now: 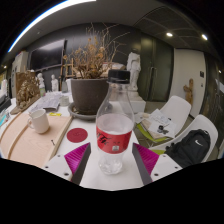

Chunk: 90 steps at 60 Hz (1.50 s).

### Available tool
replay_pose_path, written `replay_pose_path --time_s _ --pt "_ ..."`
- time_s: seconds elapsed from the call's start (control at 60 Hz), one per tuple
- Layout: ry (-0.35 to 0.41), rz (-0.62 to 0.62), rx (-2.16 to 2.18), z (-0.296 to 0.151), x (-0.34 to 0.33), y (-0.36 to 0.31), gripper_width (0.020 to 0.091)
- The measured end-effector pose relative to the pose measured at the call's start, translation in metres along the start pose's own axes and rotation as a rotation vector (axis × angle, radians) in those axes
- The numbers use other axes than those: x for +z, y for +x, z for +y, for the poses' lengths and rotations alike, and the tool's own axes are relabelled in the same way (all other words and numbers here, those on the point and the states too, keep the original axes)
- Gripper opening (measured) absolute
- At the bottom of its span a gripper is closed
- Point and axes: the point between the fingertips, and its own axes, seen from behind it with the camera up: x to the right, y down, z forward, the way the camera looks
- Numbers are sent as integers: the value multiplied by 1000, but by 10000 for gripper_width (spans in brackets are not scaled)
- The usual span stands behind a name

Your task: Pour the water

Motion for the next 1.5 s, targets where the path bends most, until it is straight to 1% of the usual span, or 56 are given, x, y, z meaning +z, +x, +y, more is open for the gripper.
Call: replay_pose_path --time_s 0.05,0.1,0.15,0.2,0.233,0.317,0.383,0.433,0.533,0.633,0.75,0.9,1.033,1.1,1.25,1.433,1.5 --pt "3 -7 13 1 8 -2 807" --pt "6 -16 27 2 16 -5 735" --pt "10 -23 40 2 21 -6 624" --pt "21 -6 49 1 22 -1 466" --pt "22 3 48 2 23 1 453" --pt "22 4 45 1 23 0 371" --pt "23 38 33 -1 23 5 277" --pt "20 68 14 -1 24 7 235" --pt "7 120 -27 -11 22 7 235" --pt "21 190 -107 -35 16 4 236" --pt "61 268 -266 -79 11 -12 236" --pt "111 372 -594 -138 17 -49 234" --pt "149 448 -934 -174 30 -88 234" --pt "156 474 -1093 -182 40 -107 236" --pt "147 517 -1405 -188 58 -132 234" --pt "160 604 -1726 -197 69 -147 233" --pt "167 607 -1798 -199 74 -152 234"
